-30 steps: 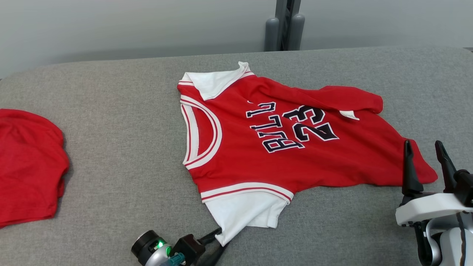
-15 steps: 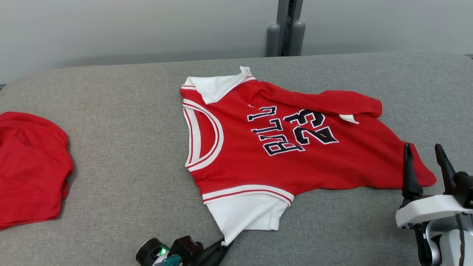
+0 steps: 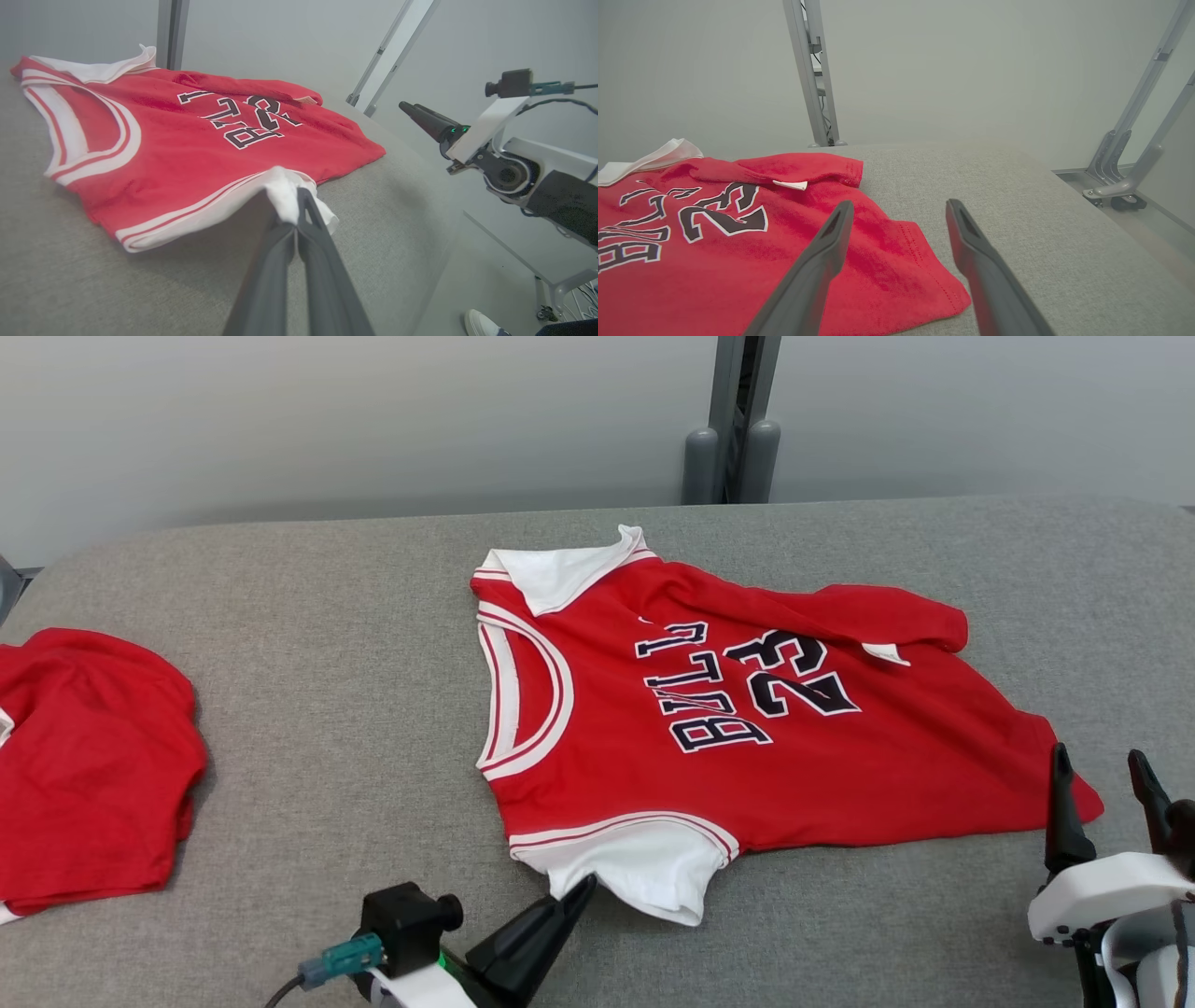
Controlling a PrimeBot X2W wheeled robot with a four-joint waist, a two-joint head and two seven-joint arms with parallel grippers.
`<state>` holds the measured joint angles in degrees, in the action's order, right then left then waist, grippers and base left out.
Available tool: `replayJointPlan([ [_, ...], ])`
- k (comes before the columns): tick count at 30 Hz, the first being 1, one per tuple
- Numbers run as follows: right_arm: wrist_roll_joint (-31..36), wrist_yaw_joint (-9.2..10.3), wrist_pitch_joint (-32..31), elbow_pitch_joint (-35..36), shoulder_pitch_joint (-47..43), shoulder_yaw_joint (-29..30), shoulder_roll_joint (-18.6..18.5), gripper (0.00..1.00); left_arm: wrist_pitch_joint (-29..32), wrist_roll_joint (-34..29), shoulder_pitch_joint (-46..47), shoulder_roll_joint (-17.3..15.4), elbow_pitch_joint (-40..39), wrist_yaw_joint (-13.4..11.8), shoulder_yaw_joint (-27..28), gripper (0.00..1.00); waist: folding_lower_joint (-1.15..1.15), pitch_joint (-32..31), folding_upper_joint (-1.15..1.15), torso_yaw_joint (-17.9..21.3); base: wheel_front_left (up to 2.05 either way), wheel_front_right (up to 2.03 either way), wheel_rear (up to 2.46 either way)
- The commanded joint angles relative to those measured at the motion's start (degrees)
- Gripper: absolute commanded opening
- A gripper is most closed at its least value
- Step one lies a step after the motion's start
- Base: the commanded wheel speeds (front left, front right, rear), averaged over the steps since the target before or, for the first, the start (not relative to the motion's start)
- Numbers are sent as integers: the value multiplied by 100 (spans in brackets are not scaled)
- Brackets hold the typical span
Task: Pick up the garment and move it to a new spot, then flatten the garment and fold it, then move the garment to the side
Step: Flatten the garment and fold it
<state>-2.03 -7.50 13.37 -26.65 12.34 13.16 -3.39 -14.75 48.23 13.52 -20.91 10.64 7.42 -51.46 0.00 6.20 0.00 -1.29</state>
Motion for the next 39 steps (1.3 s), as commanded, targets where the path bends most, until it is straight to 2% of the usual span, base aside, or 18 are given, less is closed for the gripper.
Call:
replayJointPlan([
  [1, 26, 1, -17, -13, -17, 60, -13, 100, -28, 33, 56, -17, -37, 7, 77, 0, 0, 1, 0, -1, 0, 0, 0],
  [7, -7, 0, -125, -354, 120, 489, 17, 100, -46, -51, -176, 164, -187, -1, 831, 0, 0, 13, 0, -13, 0, 0, 0],
  [13, -169, 1, -259, -848, 267, 807, 23, 100, -39, -517, -369, 386, -139, 1, 1303, 0, 0, 44, 0, -55, 0, 0, 0],
  [21, -573, 0, -365, -1565, 476, 935, 34, 100, -40, -832, -454, 626, -174, 5, 1459, 0, 0, 150, 0, -132, 0, 0, 0],
  [32, -696, 0, -178, -2404, 940, 990, 21, 100, -40, -968, -334, 606, -199, 7, 1422, 0, 0, 341, 0, -207, 0, 0, 0],
  [33, -705, 0, -155, -2453, 979, 964, 25, 87, -40, -964, -322, 607, -203, 7, 1430, 0, 0, 349, 0, -209, 0, 0, 0],
  [34, -738, 0, -113, -2489, 1043, 932, 30, 42, -40, -957, -312, 601, -204, 7, 1437, 0, 0, 357, 0, -209, 0, 0, 0],
  [35, -763, 0, -77, -2503, 1092, 919, 18, 2, -40, -951, -303, 595, -205, 7, 1445, 0, 0, 362, 0, -207, 0, 0, 0],
  [39, -811, 0, 65, -2497, 1206, 813, -61, 0, -41, -940, -275, 603, -196, 7, 1474, 0, 0, 358, 0, -197, 0, 0, 0],
])
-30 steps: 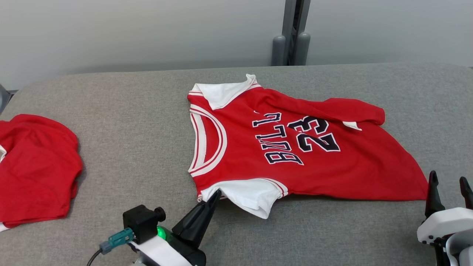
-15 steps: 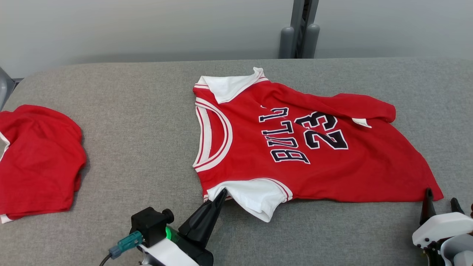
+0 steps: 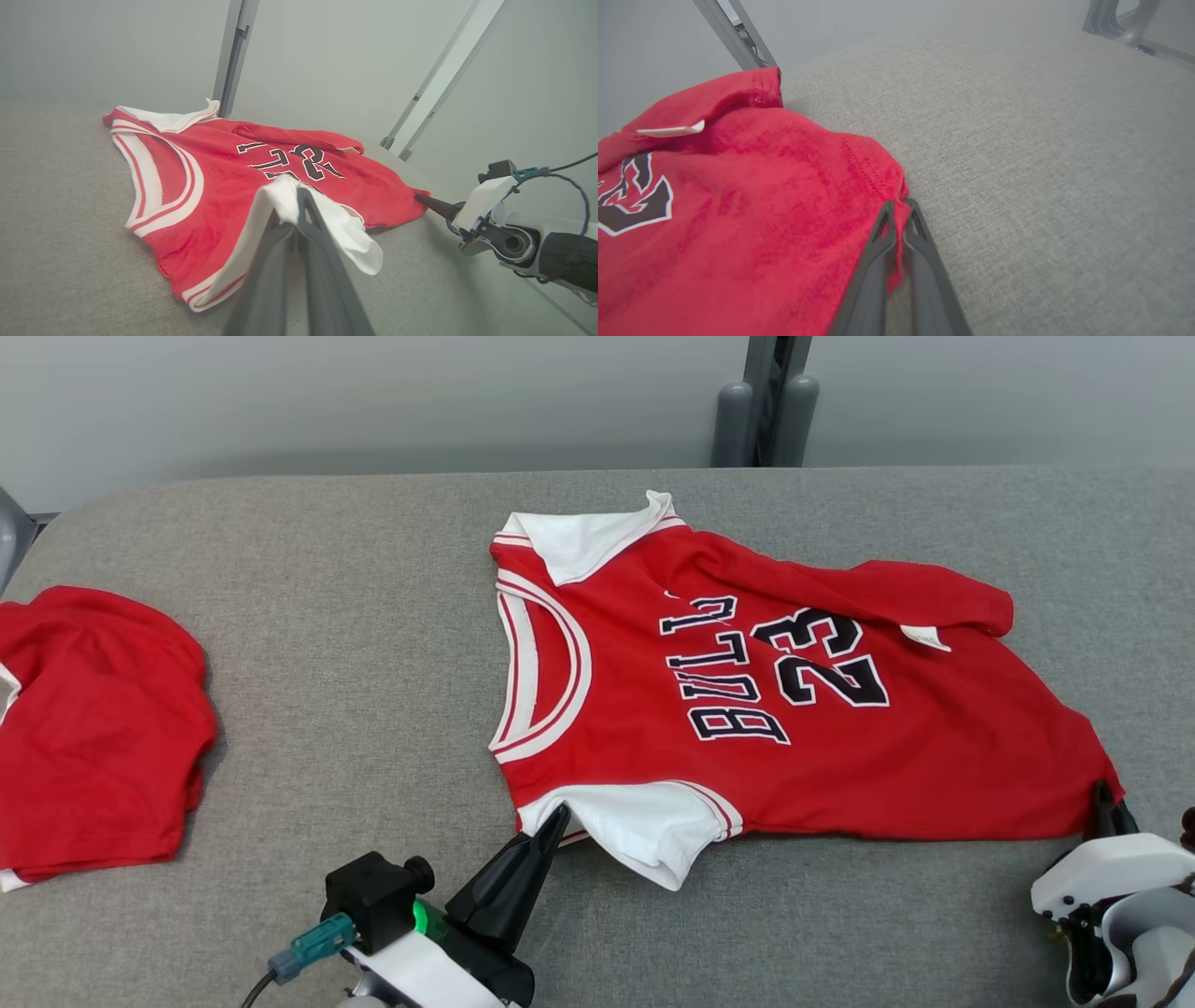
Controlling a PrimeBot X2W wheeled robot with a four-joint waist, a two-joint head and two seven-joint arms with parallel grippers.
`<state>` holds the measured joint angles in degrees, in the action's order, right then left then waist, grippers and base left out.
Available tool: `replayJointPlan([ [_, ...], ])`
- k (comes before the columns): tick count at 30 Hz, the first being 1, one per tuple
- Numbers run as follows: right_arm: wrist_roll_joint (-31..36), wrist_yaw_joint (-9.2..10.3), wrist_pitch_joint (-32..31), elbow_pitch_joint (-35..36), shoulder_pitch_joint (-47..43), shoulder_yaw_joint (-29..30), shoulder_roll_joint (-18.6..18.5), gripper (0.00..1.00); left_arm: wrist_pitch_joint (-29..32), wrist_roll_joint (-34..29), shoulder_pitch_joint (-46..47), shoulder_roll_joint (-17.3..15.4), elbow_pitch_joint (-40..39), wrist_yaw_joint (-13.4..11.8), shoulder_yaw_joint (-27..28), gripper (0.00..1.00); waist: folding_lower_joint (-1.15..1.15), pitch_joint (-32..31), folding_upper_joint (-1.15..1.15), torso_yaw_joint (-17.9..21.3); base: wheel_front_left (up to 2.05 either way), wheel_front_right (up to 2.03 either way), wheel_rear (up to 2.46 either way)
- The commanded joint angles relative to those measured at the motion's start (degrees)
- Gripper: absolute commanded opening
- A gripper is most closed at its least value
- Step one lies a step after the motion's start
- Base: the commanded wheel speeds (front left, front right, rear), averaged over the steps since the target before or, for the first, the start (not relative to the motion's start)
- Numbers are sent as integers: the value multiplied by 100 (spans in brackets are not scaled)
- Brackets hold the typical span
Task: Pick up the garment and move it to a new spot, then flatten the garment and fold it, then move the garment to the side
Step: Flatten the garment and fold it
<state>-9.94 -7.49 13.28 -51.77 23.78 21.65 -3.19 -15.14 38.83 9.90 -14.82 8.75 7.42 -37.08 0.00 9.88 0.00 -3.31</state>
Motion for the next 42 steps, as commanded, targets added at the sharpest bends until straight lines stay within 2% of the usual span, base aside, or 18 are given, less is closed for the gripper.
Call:
replayJointPlan([
  [1, -32, -1, 101, 44, 80, -85, -86, 0, -2, 8, 90, -1, -19, 7, 53, 0, 0, -19, 0, 9, 0, 0, 0],
  [8, -239, -1, 182, 502, 173, -499, -141, 0, -1, 66, 57, 2, -89, 7, 196, 0, 0, -144, 0, 75, 0, 0, 0],
  [12, -449, -1, 194, 1067, 277, -779, -250, 0, -2, 6, 112, -58, -149, 7, 315, 0, 0, -264, 0, 131, 0, 0, 0],
  [14, -549, -1, 193, 1388, 335, -907, -315, 0, -1, 184, 137, -9, -236, 8, 374, 0, 0, -334, 0, 161, 0, 0, 0],
  [16, -608, -1, 171, 1675, 408, -1039, -413, 0, -1, 296, 210, -91, -307, 8, 453, 0, 0, -403, 0, 194, 0, 0, 0],
  [24, -816, -1, -573, 2636, 1069, -1407, -814, 0, 195, 498, 887, -334, -521, -6, 704, 0, 0, -706, 0, 271, 0, 0, 0],
  [30, -611, -1, -1332, 2961, 1698, -1658, -1090, 0, 565, 837, 1641, -273, -701, -288, 1145, 0, 0, -900, 0, 296, 0, 0, 0],
  [35, -524, -1, -1964, 3094, 2266, -2070, -1308, 0, 956, 1146, 2399, -192, -783, -776, 1604, 0, 0, -962, 0, 352, 0, 0, 0],
  [38, -638, -1, -2180, 3122, 2530, -2224, -1368, 0, 1168, 1185, 2705, -224, -820, -958, 1693, 0, 0, -887, 0, 391, 0, 0, 0],
  [42, -798, -1, -2362, 3077, 2881, -2351, -1408, 0, 1525, 917, 3228, -418, -693, -1046, 1554, 0, 0, -592, 0, 434, 0, 0, 0],
])
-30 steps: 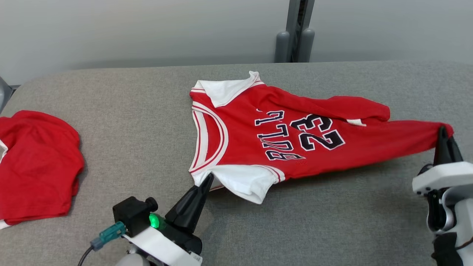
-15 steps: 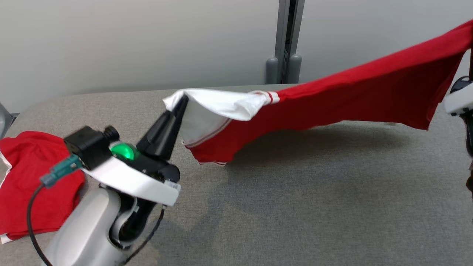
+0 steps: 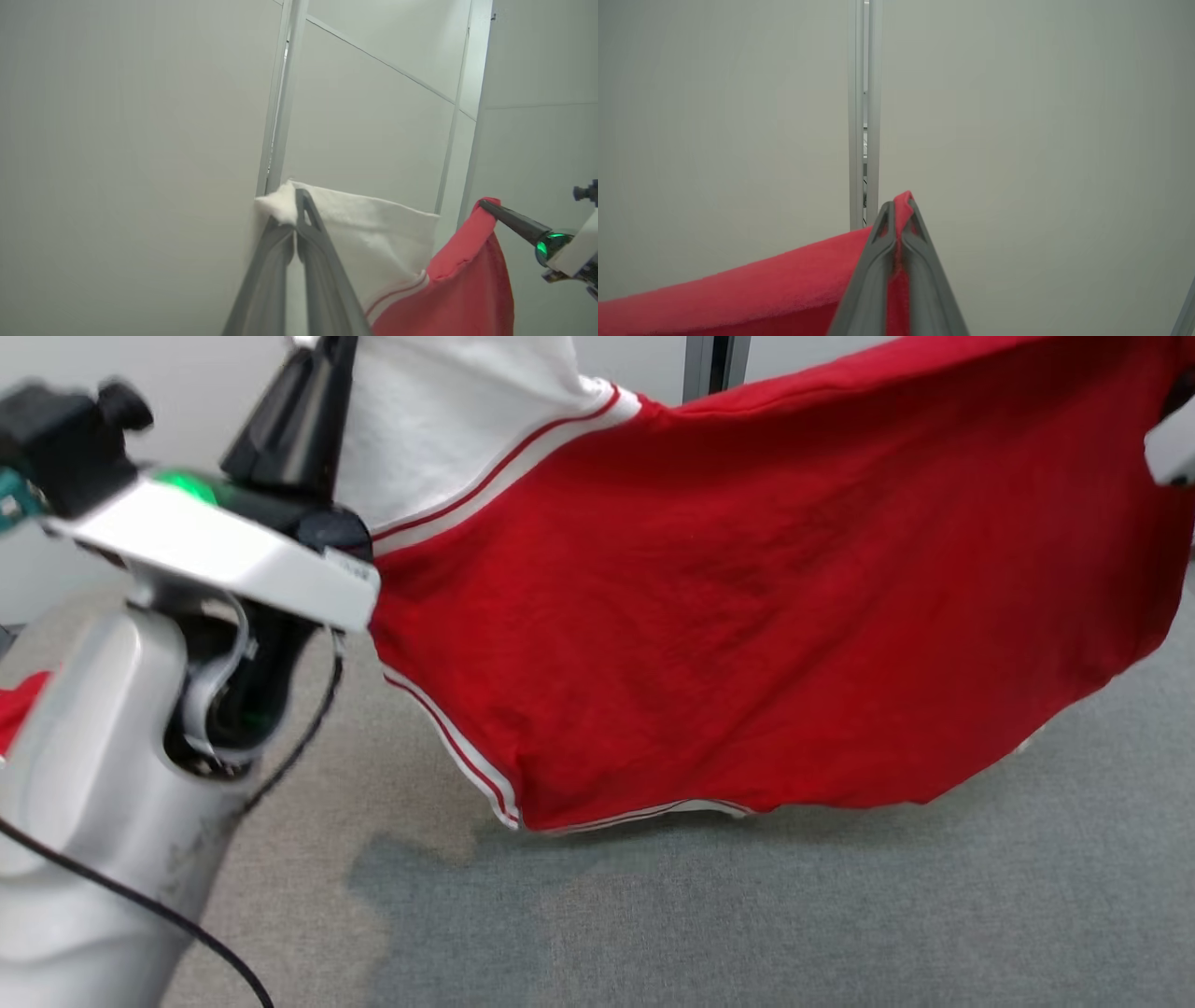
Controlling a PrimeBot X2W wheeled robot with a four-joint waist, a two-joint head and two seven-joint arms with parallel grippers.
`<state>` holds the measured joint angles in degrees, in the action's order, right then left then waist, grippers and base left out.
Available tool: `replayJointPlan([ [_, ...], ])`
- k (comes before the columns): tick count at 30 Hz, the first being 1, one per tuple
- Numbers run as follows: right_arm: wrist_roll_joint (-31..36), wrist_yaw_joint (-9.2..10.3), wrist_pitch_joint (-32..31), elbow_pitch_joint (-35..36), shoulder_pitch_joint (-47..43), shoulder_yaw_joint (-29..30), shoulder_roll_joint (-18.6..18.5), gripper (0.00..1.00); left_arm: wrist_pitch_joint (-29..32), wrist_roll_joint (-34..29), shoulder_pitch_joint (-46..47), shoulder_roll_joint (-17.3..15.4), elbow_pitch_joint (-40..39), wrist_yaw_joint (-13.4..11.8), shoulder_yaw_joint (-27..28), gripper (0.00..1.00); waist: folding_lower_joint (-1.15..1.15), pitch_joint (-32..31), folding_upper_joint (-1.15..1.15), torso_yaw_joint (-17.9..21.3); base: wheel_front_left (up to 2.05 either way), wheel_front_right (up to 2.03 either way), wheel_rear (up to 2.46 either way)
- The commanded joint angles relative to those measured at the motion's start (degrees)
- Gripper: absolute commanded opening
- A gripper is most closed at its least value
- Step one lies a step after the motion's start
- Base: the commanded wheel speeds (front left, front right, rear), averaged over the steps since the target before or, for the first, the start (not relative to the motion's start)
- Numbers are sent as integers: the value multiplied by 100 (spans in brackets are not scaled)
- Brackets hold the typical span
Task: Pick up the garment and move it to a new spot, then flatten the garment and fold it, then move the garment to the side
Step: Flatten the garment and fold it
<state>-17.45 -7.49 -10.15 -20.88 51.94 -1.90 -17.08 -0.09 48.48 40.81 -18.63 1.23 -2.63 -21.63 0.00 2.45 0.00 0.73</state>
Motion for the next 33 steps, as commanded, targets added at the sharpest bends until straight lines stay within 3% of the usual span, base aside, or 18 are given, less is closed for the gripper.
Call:
replayJointPlan([
  [1, -97, -1, -50, -52, 166, -24, -14, 0, 94, -83, 279, -70, 111, -45, -5, 0, 0, 251, 0, 46, 0, 0, 0],
  [8, -185, -1, -7, -304, 1145, -335, -68, 0, 493, -185, 1538, -162, 556, -37, 84, 0, 0, 1179, 0, 120, 0, 0, 0],
  [14, -313, -1, 475, -952, 2478, -418, 79, 0, 617, -432, 3163, -65, 1408, 105, 46, 0, 0, 2137, 0, 189, 0, 0, 0],
  [18, -346, -1, 1097, -1509, 3308, -297, 242, 0, 256, -753, 4260, 124, 2031, 167, 7, 0, 0, 2651, 0, 215, 0, 0, 0],
  [24, -466, -1, 2220, -2460, 4027, 118, 608, 0, -872, -993, 5385, 504, 2836, 279, 150, 0, 0, 3108, 0, 249, 0, 0, 0],
  [28, -563, -1, 2504, -2856, 4028, 236, 788, 0, -1367, -1063, 5588, 693, 3169, 509, 201, 0, 0, 3301, 0, 223, 0, 0, 0],
  [33, -662, -1, 2537, -2956, 3726, 470, 808, 0, -1502, -1268, 5369, 869, 3366, 755, 155, 0, 0, 3546, 0, 106, 0, 0, 0],
])
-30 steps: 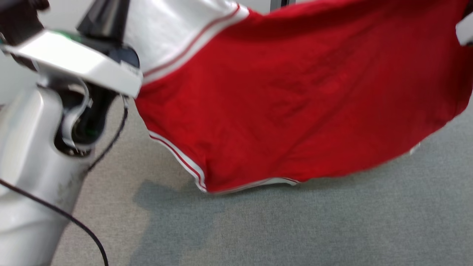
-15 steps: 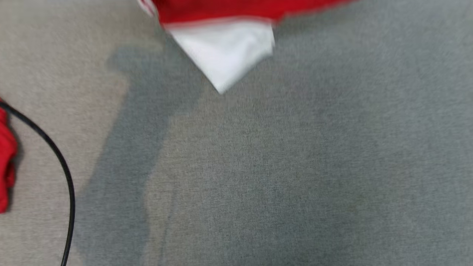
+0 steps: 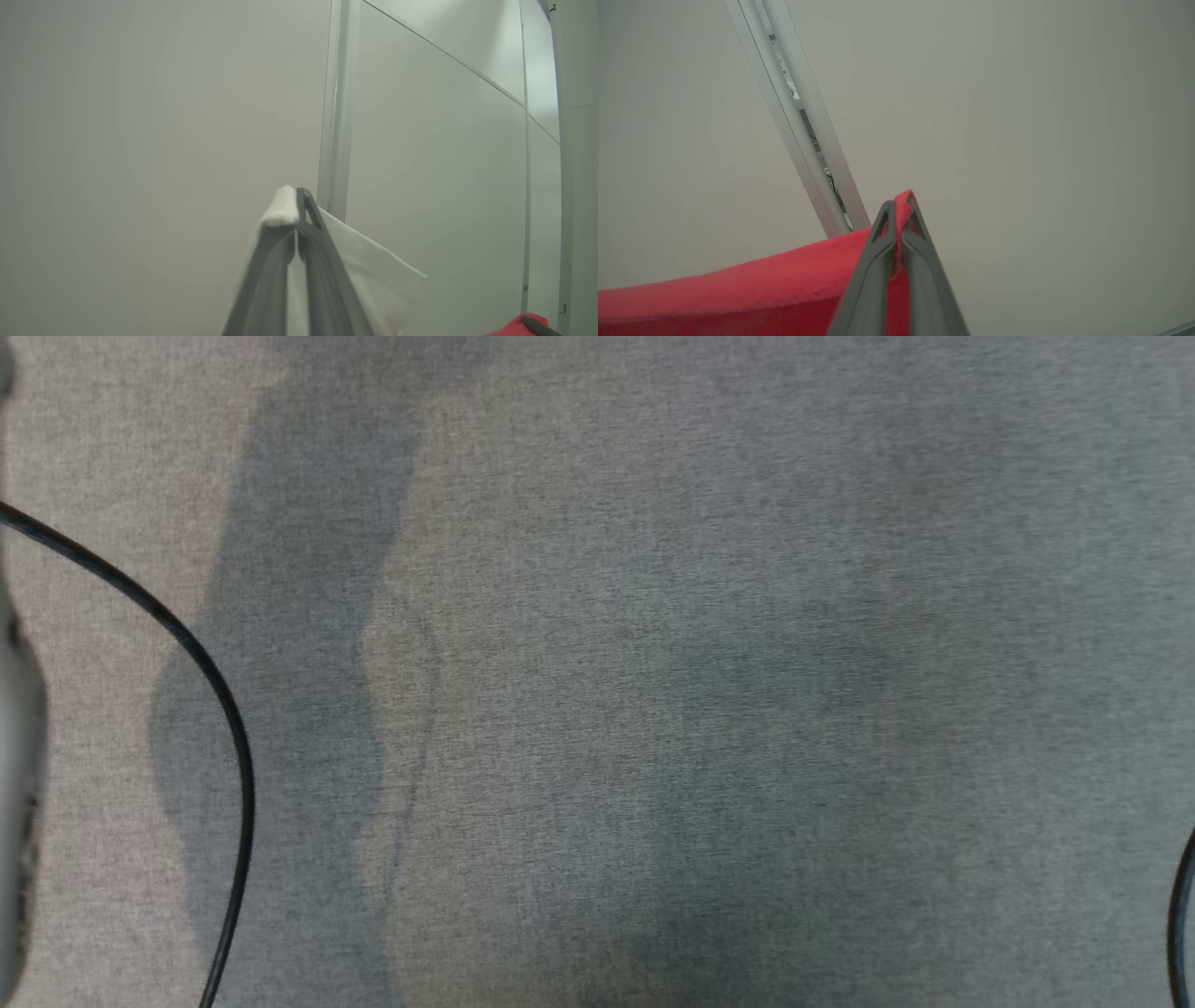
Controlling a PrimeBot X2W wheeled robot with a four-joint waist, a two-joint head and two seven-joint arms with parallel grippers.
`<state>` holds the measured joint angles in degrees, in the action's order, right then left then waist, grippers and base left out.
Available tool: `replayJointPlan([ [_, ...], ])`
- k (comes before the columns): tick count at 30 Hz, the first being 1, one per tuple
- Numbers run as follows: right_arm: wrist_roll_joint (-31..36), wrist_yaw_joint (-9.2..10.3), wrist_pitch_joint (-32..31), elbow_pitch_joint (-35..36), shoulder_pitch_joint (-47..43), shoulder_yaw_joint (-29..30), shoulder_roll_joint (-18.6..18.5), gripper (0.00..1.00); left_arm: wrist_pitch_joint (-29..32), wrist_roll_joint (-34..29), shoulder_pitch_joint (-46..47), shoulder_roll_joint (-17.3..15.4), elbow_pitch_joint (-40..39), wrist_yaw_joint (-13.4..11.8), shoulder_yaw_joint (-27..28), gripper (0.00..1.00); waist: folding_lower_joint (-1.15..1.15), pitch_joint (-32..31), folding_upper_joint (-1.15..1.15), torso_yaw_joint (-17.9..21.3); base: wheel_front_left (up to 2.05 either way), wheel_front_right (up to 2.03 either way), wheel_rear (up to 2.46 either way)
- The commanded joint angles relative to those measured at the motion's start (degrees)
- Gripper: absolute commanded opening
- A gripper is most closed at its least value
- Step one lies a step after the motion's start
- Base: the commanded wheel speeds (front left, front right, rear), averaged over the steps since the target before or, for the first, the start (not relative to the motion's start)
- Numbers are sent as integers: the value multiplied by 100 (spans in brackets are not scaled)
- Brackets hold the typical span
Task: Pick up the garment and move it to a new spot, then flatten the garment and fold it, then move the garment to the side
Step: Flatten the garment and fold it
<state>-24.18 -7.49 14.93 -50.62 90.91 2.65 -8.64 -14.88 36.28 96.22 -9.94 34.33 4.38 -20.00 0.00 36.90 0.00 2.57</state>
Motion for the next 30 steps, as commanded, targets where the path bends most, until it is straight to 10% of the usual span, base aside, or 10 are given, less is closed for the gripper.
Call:
replayJointPlan([
  [1, 40, -1, 30, 33, -274, 12, -31, 0, -27, -76, -249, 28, 79, 86, -4, 0, 0, 131, 0, -107, 0, 0, 0],
  [14, -355, -1, 31, -153, -1691, -492, -215, 0, -30, -674, -1947, 235, -316, 315, -177, 0, 0, 43, 0, -339, 0, 0, 0],
  [30, -1139, -1, 32, -345, -3305, -1171, -653, 0, -27, -1085, -4119, -486, -1001, 310, -1525, 0, 0, -944, 0, -450, 0, 0, 0],
])
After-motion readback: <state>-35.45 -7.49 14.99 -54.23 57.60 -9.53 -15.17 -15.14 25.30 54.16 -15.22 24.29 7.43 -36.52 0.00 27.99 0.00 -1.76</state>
